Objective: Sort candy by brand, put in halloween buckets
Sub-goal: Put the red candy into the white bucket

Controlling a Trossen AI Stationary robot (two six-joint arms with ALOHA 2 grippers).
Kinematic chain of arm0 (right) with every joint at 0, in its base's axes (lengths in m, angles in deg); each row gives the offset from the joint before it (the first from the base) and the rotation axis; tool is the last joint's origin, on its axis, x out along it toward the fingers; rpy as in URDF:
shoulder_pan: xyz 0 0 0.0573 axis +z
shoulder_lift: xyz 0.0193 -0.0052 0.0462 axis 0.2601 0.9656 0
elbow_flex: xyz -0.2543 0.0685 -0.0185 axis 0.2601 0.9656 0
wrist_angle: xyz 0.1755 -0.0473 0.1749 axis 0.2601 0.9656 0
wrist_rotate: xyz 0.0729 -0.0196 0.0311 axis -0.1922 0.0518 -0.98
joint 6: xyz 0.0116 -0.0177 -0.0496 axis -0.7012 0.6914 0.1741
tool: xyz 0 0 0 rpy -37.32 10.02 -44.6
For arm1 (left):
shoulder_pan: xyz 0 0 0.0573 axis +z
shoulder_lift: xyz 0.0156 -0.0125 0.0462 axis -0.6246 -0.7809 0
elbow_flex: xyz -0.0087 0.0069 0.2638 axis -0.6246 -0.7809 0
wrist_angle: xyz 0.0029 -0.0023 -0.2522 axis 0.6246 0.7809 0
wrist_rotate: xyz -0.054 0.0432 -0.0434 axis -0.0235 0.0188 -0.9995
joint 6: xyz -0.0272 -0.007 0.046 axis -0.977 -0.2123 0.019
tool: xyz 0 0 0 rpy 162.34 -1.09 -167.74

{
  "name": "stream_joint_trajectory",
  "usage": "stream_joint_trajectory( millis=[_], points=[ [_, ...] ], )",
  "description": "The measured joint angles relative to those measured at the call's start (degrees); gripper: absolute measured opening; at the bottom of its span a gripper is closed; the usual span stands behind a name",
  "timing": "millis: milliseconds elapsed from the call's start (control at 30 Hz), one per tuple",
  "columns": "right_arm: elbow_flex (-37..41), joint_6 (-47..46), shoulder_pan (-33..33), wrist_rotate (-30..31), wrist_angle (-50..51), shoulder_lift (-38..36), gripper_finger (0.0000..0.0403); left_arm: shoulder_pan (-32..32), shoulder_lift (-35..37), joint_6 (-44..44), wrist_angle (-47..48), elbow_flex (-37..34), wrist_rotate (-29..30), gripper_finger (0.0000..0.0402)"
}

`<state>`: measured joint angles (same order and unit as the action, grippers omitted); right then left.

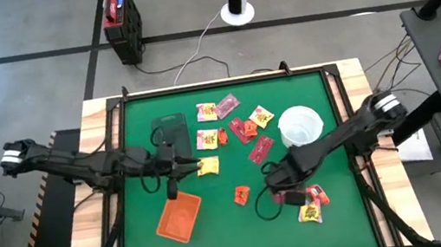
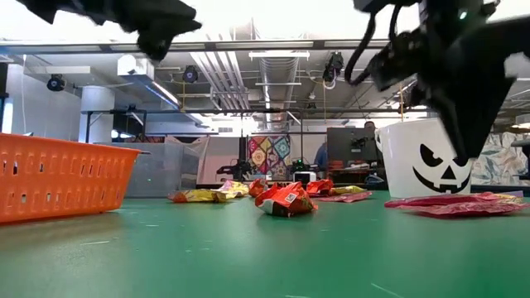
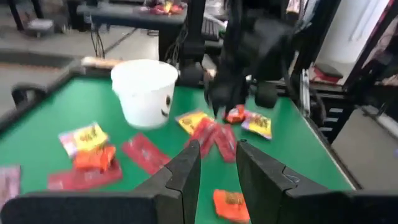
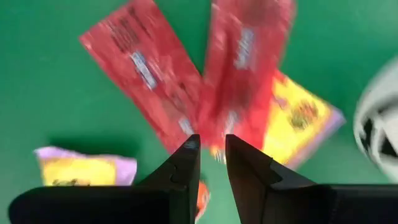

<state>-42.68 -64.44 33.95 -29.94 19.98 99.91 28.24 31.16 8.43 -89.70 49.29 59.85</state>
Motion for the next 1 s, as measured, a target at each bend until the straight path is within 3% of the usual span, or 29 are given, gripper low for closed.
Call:
stream_joint_trajectory(
  millis=[133,233,667,1000],
  points=[
    [-1.8,2.3,0.0,5.6,-2.3,3.2,0.0068,0.0,-2.7,2.3,1.5,4.5,0.3,0.0088],
    [-2.1,3.2,-0.3,6.5,-4.7,4.7,0.0077,0.0,-3.5,3.8,1.9,6.3,1.1,0.0088],
    [-1.7,5.5,-2.8,12.7,-7.2,8.3,0.0169,0.0,0.3,6.3,2.0,5.9,2.5,0.0088],
    [-1.7,7.0,-3.2,10.6,-7.9,10.9,0.0146,0.0,1.5,7.4,2.5,5.8,2.5,0.0088]
  ],
)
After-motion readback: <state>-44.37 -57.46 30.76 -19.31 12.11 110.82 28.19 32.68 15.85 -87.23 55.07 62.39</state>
